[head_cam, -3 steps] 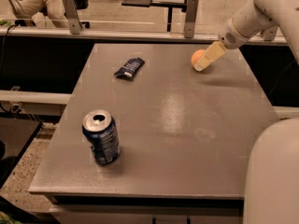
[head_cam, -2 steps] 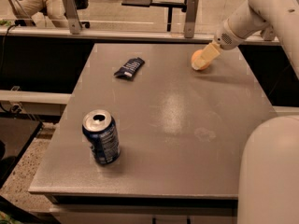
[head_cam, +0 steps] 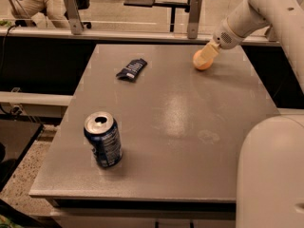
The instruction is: Move orange near rxbar blueberry
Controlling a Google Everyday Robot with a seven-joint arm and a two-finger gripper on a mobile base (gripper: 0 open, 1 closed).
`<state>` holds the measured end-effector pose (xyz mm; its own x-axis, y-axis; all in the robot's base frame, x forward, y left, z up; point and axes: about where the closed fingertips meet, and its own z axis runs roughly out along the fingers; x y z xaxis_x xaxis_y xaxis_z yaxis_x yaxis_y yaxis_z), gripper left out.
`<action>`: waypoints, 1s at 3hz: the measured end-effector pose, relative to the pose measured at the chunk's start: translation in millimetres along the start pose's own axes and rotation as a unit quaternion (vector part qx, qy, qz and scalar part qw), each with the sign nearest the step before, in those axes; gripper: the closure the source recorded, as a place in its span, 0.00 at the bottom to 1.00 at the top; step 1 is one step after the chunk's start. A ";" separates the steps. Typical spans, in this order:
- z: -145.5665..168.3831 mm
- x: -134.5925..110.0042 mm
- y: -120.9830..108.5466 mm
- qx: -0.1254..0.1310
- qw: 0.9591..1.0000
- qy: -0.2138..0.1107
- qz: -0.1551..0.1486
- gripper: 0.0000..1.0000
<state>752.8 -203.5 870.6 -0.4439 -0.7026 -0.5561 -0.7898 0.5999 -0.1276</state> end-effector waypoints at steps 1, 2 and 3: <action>1.3 -16.9 10.6 -0.012 1.000 -0.003 -0.019 0.82; 6.2 -44.9 23.4 -0.026 0.999 -0.018 -0.041 1.00; 19.8 -77.3 41.1 -0.044 0.996 -0.034 -0.068 1.00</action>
Offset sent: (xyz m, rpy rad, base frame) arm 0.0100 0.0788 0.0401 0.0353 -0.0460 0.1660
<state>763.1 -116.9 892.0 -0.3032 -0.7458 -0.5931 -0.8762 0.4628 -0.1341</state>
